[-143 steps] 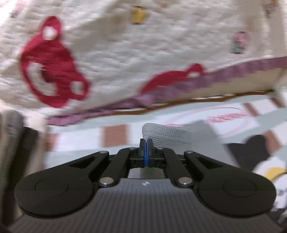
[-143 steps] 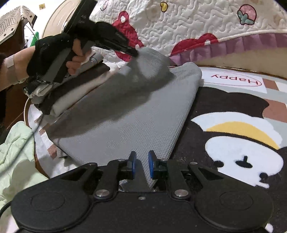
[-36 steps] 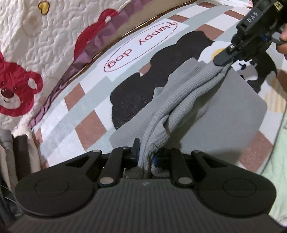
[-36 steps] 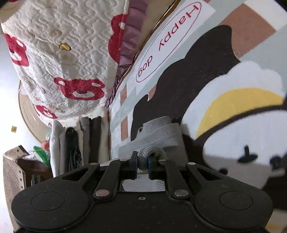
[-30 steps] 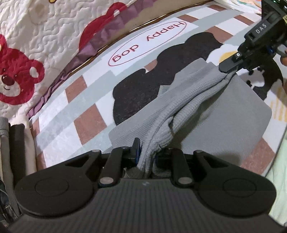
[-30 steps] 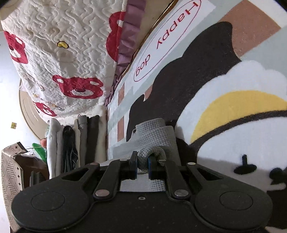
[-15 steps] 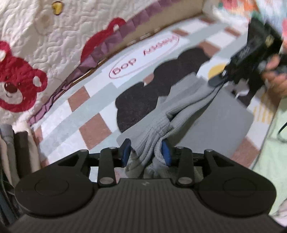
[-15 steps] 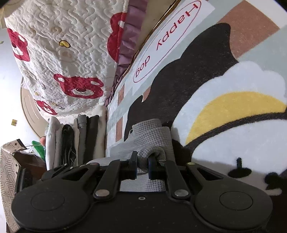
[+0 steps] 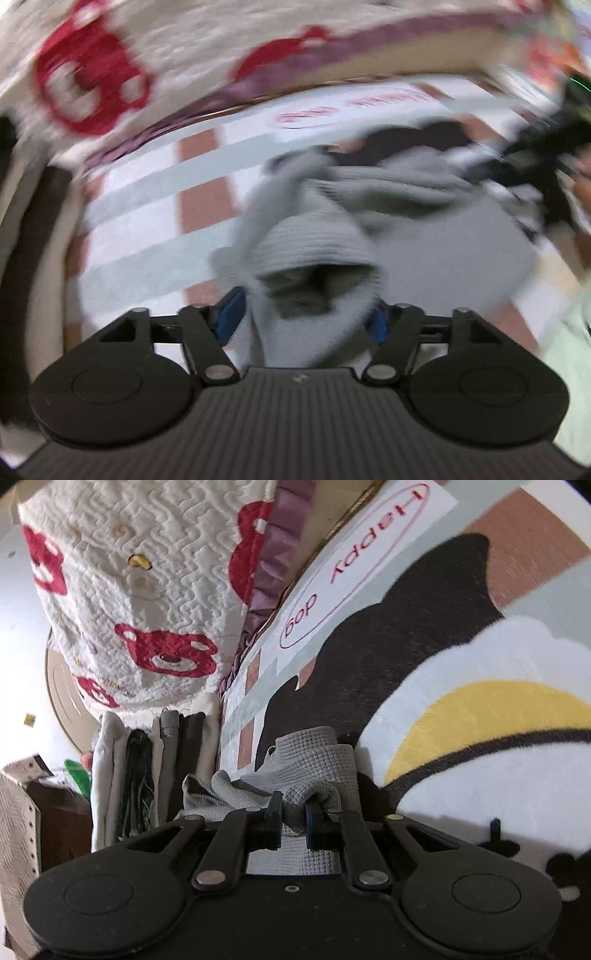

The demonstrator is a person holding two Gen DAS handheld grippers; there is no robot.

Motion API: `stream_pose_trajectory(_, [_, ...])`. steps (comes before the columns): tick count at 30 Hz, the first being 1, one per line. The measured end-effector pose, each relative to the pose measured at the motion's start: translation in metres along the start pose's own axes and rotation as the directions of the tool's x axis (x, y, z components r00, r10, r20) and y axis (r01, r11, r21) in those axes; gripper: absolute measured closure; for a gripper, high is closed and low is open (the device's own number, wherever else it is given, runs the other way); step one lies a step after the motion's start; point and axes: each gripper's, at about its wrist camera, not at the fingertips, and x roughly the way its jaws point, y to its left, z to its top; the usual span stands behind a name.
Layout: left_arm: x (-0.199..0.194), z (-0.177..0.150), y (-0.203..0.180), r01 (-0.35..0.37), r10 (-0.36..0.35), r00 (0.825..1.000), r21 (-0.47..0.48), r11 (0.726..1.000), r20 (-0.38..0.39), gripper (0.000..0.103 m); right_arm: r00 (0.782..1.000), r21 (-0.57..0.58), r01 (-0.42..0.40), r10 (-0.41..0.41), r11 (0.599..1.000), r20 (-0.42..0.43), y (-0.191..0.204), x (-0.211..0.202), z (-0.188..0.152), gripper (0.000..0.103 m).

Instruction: Fold clothes

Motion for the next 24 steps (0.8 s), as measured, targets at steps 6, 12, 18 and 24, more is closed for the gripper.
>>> stream_pose_trajectory(6, [0.027, -0.001, 0.027, -0.052, 0.062, 0.996, -0.165, 0.985, 0.057, 0.049, 0.998, -0.034, -0.007, 0.009, 0.999, 0.067, 0.003, -0.008, 0.002, 0.084])
stream_pose_trajectory(12, [0.035, 0.002, 0.038, -0.06, 0.075, 0.995, -0.207, 0.977, 0.062, 0.048, 0.984, -0.231, 0.09, -0.051, 0.969, 0.171, 0.023, -0.018, -0.003, 0.077])
stream_pose_trajectory(18, [0.043, 0.003, 0.055, -0.06, 0.079, 0.996, -0.294, 0.954, 0.051, 0.049, 0.963, -0.528, 0.254, -0.163, 0.81, 0.213, 0.055, -0.005, -0.021, 0.055])
stream_pose_trajectory(24, [0.069, 0.008, 0.079, -0.042, 0.034, 0.999, -0.502, 0.864, -0.025, 0.05, 0.955, -0.446, 0.285, -0.212, 0.848, 0.206, 0.026, 0.022, 0.011, 0.079])
